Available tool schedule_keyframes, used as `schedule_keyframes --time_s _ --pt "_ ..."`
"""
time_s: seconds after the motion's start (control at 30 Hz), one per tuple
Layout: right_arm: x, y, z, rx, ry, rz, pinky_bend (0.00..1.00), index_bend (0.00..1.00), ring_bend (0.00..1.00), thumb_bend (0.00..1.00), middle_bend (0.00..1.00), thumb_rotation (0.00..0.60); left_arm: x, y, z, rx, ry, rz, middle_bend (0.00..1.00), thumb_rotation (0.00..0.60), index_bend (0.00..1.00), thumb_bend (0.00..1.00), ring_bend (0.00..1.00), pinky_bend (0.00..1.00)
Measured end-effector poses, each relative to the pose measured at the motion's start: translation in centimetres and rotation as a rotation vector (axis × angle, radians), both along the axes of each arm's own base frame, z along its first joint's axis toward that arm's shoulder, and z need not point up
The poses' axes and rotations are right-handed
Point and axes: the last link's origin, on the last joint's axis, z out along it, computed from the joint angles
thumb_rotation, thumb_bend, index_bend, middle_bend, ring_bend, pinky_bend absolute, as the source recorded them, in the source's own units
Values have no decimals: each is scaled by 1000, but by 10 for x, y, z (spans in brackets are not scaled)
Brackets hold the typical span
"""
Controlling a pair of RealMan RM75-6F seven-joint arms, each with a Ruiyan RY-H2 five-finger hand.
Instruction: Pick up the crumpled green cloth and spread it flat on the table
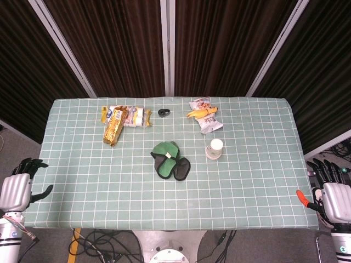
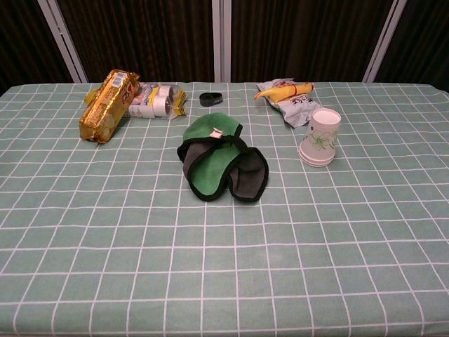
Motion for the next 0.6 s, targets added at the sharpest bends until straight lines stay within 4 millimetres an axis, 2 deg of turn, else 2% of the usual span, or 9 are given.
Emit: schedule_keyframes --time_s 0.43,0.6 --pt "3 0 0 12 -6 14 0 141 0 182 96 514 1 -1 0 7 -5 -3 245 600 303 204 133 228" --pt "18 -20 -10 72 -17 85 0 211 0 182 127 522 1 -1 1 12 -10 -5 245 600 303 204 133 228"
